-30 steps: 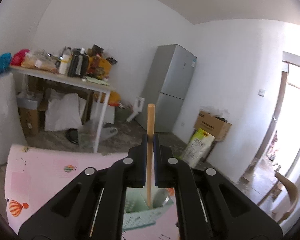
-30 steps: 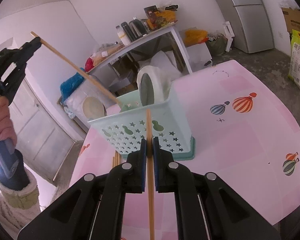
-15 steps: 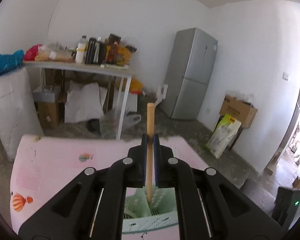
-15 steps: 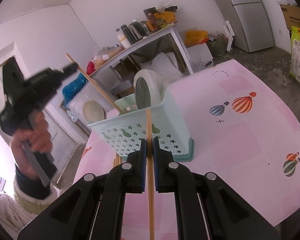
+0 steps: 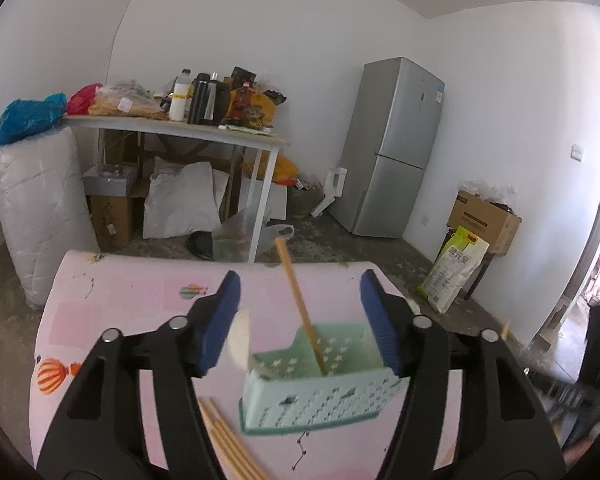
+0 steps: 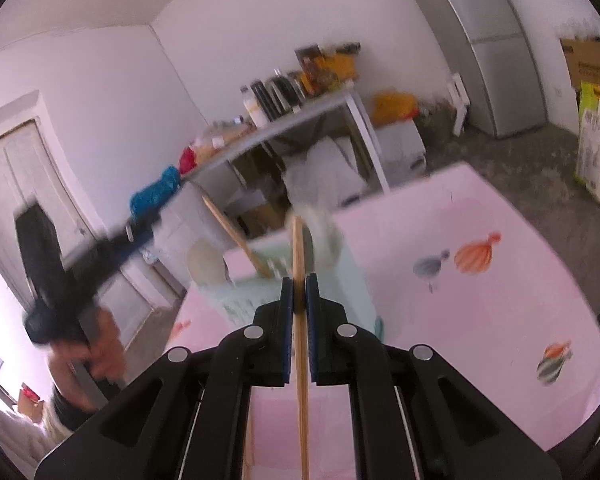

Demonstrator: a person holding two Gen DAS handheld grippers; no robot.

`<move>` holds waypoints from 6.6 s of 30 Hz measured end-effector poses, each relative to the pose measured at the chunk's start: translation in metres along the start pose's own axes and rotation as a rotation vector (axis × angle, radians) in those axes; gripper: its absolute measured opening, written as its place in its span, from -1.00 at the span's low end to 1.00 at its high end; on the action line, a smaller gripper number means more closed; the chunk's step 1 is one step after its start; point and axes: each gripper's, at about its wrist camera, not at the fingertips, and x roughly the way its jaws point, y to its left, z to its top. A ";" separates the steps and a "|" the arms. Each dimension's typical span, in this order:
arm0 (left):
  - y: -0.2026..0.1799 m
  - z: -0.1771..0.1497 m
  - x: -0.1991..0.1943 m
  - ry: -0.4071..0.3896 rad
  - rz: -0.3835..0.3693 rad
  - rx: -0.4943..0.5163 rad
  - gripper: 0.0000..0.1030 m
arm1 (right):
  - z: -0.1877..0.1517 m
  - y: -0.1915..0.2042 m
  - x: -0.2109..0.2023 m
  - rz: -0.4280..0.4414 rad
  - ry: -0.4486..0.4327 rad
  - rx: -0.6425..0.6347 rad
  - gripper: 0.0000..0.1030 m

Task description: Organize utensils

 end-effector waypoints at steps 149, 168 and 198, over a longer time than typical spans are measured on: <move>0.059 -0.172 0.029 0.524 0.292 0.137 -0.79 | -0.136 0.072 0.157 0.046 0.607 -0.314 -0.88; 0.060 -0.167 0.028 0.608 0.219 0.070 -0.85 | -0.137 0.029 0.093 -0.051 0.644 -0.242 -0.74; 0.043 -0.167 0.035 0.586 0.265 0.157 -0.92 | -0.134 0.037 0.131 -0.097 0.541 -0.224 -0.87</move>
